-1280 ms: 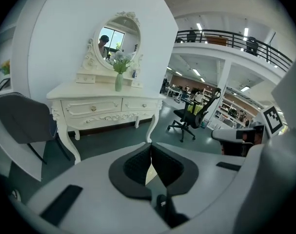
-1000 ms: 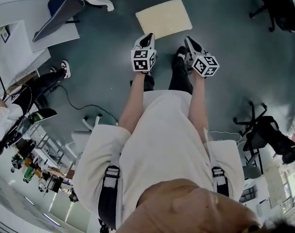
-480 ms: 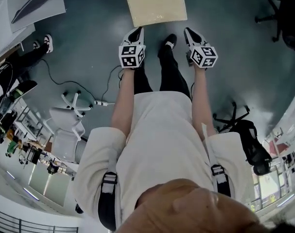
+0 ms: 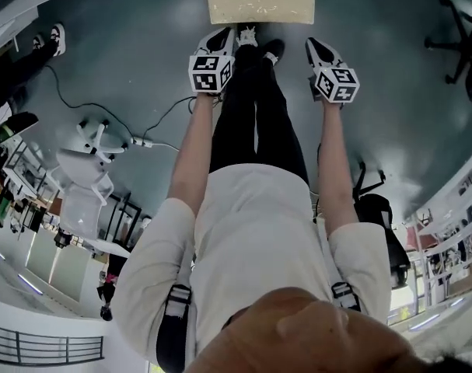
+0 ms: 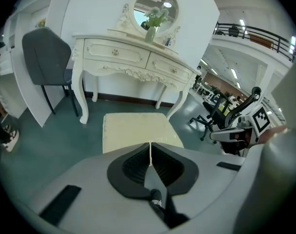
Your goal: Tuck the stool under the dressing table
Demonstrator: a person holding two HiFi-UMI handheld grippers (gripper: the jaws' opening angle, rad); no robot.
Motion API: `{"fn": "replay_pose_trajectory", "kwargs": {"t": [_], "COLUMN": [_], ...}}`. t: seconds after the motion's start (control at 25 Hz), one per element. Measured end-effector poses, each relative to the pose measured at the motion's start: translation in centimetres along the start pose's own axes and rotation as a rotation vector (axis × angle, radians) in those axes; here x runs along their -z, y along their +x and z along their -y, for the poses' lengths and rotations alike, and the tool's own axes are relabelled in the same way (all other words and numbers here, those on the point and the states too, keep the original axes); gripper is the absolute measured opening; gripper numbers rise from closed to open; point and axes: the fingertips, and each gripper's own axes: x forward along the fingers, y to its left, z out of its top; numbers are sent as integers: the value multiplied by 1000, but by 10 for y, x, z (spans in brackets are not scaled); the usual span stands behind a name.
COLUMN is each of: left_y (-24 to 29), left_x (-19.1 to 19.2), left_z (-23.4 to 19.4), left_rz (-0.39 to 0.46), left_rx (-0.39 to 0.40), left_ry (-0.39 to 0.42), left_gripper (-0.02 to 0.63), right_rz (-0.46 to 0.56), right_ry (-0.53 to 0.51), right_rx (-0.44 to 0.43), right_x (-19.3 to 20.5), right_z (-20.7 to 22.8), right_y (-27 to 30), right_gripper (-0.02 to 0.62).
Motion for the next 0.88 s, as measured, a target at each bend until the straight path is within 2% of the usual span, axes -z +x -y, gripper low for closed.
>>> {"fn": "replay_pose_trajectory", "kwargs": {"t": [0.12, 0.28, 0.48, 0.52, 0.56, 0.68, 0.76, 0.88], "left_y": [27, 53, 80, 82, 85, 92, 97, 105], "left_x": [40, 79, 98, 99, 100, 111, 121, 134], "left_z": [-20, -55, -87, -91, -94, -96, -96, -97], "left_rz": [-34, -28, 17, 27, 31, -1, -36, -113], "left_rx": [0, -57, -136, -147, -153, -150, -143, -134], "left_ry": [-20, -26, -41, -46, -50, -39, -19, -15], "left_gripper": [17, 17, 28, 47, 98, 208, 260, 291], "right_rz": [-47, -79, -31, -16, -7, -19, -37, -54], "right_ry": [-36, -76, -84, -83, -84, -88, -83, -70], "right_rx": [7, -3, 108, 129, 144, 156, 157, 147], "right_x": [30, 70, 81, 78, 76, 77, 80, 80], "right_z": [12, 27, 76, 84, 91, 103, 108, 112], "right_y": [29, 63, 81, 82, 84, 92, 97, 104], "right_gripper": [44, 46, 49, 58, 76, 194, 210, 210]}}
